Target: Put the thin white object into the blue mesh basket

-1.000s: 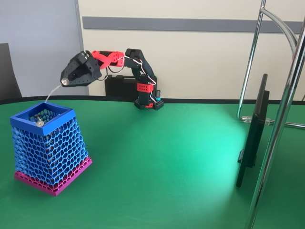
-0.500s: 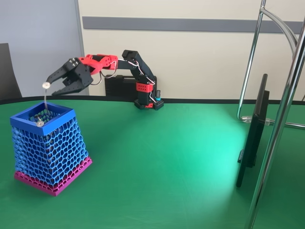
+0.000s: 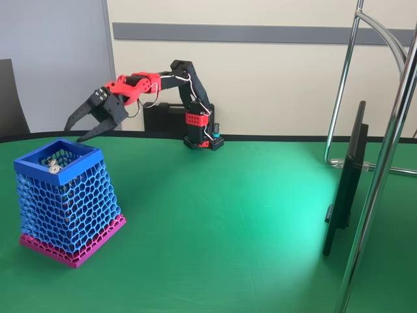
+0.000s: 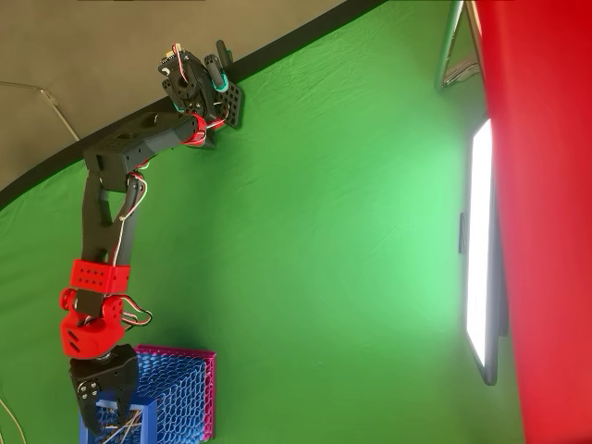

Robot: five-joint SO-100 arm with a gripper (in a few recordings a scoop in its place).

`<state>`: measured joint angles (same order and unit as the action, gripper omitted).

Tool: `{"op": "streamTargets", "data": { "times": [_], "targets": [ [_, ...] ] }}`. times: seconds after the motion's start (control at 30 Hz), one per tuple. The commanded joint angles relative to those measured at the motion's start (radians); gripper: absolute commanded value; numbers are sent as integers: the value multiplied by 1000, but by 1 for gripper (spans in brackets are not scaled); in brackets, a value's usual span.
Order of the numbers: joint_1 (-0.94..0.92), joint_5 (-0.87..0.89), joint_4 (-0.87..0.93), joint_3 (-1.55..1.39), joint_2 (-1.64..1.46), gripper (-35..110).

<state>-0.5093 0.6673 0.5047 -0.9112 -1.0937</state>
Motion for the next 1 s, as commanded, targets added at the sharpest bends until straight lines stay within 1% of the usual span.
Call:
{"op": "streamTargets", "data": {
  "times": [0.0,0.13,0.23,0.33,0.47,0.67,0.83,0.97],
  "targets": [
    [28,14,77,20,-118,19],
    [83,-9,167,-46,-239,19],
    [149,-55,193,-196,-376,18],
    [216,-126,135,-426,-538,19],
    [304,-210,87,-692,-715,14],
    [405,-365,-38,-1190,-1078,10],
    [448,-479,-21,-1489,-1315,8],
    [454,-537,-35,-1690,-1466,6]
  ]
}}
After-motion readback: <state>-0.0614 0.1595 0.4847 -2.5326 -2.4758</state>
